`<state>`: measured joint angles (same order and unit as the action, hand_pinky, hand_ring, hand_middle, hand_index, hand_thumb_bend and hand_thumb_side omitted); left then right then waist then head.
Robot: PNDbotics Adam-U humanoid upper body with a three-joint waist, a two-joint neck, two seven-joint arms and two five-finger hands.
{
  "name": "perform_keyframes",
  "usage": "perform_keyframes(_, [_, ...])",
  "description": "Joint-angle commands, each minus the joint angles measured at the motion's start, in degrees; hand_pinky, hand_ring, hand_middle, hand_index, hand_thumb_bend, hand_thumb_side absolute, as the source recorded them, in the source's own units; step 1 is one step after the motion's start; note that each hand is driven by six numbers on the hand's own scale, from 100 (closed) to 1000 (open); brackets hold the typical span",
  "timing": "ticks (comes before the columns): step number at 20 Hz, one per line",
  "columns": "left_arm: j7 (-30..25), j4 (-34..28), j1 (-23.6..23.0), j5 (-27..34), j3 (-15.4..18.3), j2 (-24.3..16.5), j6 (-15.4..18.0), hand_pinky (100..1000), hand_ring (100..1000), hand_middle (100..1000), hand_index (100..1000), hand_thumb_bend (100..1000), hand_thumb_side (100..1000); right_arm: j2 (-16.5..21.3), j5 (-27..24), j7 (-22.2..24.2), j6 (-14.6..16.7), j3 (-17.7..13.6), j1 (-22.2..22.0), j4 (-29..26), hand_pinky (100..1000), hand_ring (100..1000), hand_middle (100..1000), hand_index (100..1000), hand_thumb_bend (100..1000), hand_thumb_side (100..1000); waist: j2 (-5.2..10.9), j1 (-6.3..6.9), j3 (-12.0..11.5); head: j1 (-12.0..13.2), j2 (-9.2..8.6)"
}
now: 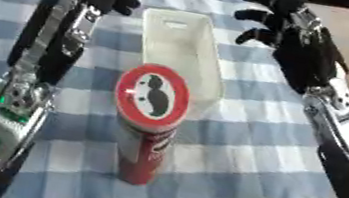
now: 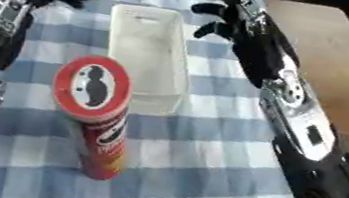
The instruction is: Pick up objects on the table and place them in the box.
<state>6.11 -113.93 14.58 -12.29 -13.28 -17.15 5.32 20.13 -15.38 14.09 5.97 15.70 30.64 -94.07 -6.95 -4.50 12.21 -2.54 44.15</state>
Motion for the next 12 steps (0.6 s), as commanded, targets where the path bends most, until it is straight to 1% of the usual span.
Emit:
perform_keyframes(1, [0.16, -0.66, 0.21, -0.08, 0.14, -0.53, 0.04, 608, 655, 805, 929, 122, 1000, 1.82, 7.0, -2.9, 3.32, -5.38, 0.89, -0.8, 633, 811, 865, 1000, 100, 912, 0.63, 0.27, 0.1, -0.94, -1.57])
perform_keyframes(4, [0.18, -0.66, 0.19, -0.11, 0.08, -0.44, 0.1, 609, 656, 806, 928, 123, 1000, 1.78, 15.4, -7.54, 5.95, -10.3, 0.93, -0.69, 636, 811, 864, 998, 100, 864, 0.56, 0.44, -0.18, -0.66, -2.22])
perform_keyframes(6, [0.18, -0.66, 0.15, -0.13, 0.02, -0.41, 0.21, 609, 658, 807, 928, 131, 1000, 1.5, 19.94, -10.72, 6.8, -12.93, 0.65, -0.94, 638, 811, 865, 990, 100, 839, 0.55, 0.64, -0.47, -0.31, -2.26])
perform_keyframes(7, [0.17, -0.66, 0.11, -0.09, -0.05, -0.41, 0.31, 609, 658, 807, 928, 153, 995, 1.42, 22.02, -12.3, 6.96, -14.18, 0.43, -1.12, 639, 811, 865, 988, 100, 831, 0.54, 0.81, -0.62, 0.05, -2.21])
perform_keyframes(9, [-0.07, -0.66, -0.01, 0.84, -0.58, -0.67, 0.65, 610, 667, 813, 936, 254, 940, 1.32, 25.36, -15.28, 6.82, -16.05, -0.12, -1.31, 638, 810, 864, 988, 100, 827, 0.55, 1.2, -0.84, 1.19, -1.92])
perform_keyframes(10, [-0.25, -0.66, -0.1, 2.1, -1.01, -1.03, 0.97, 616, 684, 828, 947, 327, 898, 1.33, 26.5, -16.47, 6.59, -16.52, -0.38, -1.25, 637, 810, 864, 988, 100, 829, 0.57, 1.41, -0.93, 1.85, -1.61])
perform_keyframes(11, [-0.37, -0.66, -0.21, 3.98, -1.39, -1.49, 1.38, 613, 675, 819, 940, 286, 922, 1.37, 27.26, -17.29, 6.43, -16.65, -0.61, -1.12, 638, 810, 864, 988, 100, 828, 0.6, 1.59, -1.01, 2.32, -1.33])
perform_keyframes(12, [-0.45, -0.66, -0.34, 6.04, -1.68, -2.03, 1.76, 620, 694, 839, 954, 451, 822, 1.43, 27.72, -17.76, 6.3, -16.61, -0.84, -0.94, 637, 811, 866, 993, 100, 836, 0.64, 1.82, -1.08, 2.9, -1.02])
